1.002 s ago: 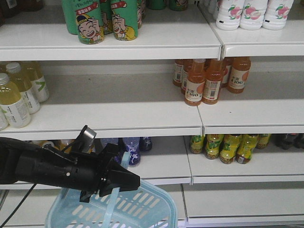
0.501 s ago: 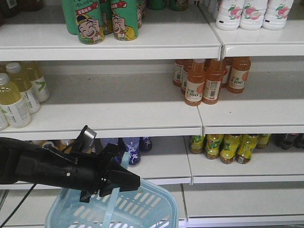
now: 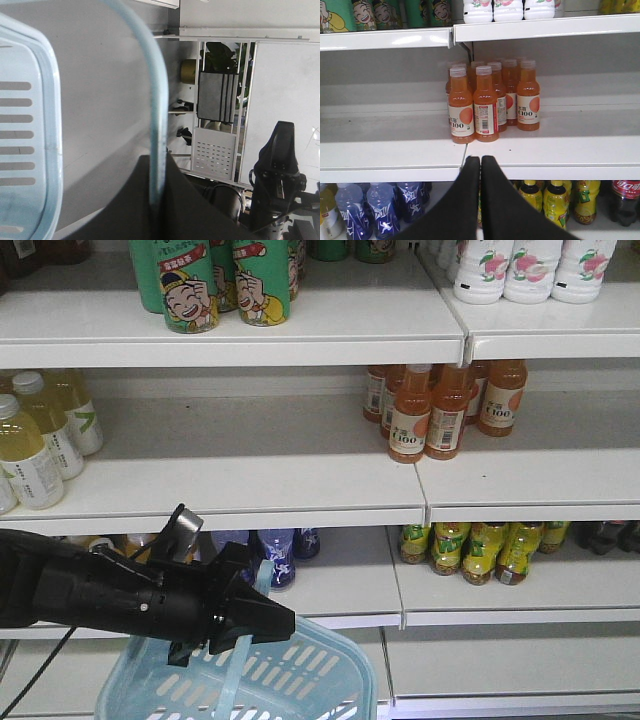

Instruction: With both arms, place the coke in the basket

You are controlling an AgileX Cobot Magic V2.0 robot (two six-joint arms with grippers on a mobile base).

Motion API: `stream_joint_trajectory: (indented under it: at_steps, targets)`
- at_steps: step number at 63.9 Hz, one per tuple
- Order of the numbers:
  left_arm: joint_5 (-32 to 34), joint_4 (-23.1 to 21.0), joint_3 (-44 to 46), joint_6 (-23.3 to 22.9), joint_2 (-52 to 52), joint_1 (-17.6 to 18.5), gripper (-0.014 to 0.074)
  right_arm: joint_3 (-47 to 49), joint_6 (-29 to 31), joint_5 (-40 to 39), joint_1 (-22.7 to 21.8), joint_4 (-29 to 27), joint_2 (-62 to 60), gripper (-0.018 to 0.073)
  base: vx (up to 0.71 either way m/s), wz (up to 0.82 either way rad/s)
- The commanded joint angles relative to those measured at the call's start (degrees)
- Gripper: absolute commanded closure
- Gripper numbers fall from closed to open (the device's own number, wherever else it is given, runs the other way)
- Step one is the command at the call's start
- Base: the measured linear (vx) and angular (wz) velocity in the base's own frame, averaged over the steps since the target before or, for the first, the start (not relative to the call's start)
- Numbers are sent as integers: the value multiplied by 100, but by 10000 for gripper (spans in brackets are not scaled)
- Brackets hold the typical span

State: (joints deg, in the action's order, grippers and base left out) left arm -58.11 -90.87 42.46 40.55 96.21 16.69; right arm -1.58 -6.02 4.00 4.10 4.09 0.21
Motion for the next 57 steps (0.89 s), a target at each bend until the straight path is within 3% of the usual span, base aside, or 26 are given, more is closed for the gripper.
stream_joint_trajectory:
  at_steps: [1, 30, 57]
  targets:
    - [-366, -384, 77, 31, -271, 44, 604, -46, 58, -400, -3, 22, 63, 569, 0, 0]
    - [-366, -384, 77, 31, -271, 44, 604, -46, 58, -400, -3, 22, 63, 569, -2, -8]
    - [-366, -384, 77, 31, -271, 44, 604, -46, 58, -400, -3, 22, 63, 569, -4, -30]
